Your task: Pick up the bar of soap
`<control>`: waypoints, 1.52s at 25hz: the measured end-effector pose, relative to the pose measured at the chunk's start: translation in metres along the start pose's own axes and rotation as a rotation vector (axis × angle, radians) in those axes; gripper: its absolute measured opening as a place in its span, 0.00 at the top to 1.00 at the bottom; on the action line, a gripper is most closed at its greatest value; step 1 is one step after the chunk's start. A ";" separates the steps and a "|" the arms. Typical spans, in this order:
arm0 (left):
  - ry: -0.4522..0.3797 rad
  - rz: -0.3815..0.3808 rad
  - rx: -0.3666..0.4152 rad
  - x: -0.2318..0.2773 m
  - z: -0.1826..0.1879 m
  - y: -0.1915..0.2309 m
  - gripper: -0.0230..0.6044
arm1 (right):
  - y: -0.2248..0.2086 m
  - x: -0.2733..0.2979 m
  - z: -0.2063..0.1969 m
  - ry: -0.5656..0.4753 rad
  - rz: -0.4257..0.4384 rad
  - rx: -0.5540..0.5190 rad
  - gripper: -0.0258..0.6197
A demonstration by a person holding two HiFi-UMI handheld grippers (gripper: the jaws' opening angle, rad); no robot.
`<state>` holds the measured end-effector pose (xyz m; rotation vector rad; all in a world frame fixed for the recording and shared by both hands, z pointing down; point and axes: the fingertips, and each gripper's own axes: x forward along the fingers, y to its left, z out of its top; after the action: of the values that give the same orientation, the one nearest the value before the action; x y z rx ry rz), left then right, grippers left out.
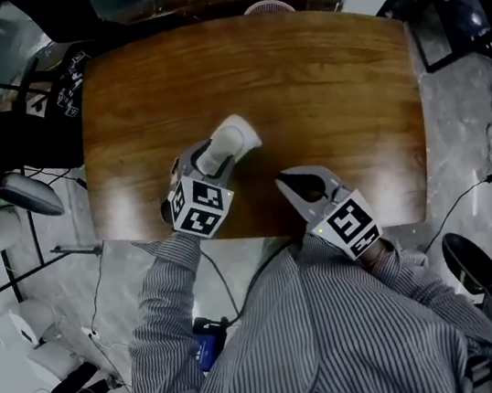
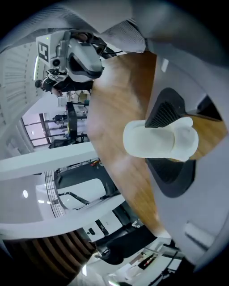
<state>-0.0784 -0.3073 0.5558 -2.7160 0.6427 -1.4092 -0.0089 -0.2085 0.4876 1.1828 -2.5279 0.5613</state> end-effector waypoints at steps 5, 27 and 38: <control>0.050 -0.120 0.075 0.018 0.002 -0.004 0.55 | -0.021 -0.005 -0.009 0.007 -0.041 0.022 0.96; 0.110 -0.278 0.008 0.034 0.000 -0.014 0.54 | -0.030 -0.004 -0.011 0.024 -0.045 0.028 0.96; -0.328 -0.176 -0.463 -0.046 0.061 -0.030 0.54 | -0.025 -0.012 0.024 -0.035 -0.054 -0.040 0.96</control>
<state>-0.0433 -0.2737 0.4899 -3.3302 0.8040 -0.8819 0.0156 -0.2266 0.4669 1.2525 -2.5154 0.4789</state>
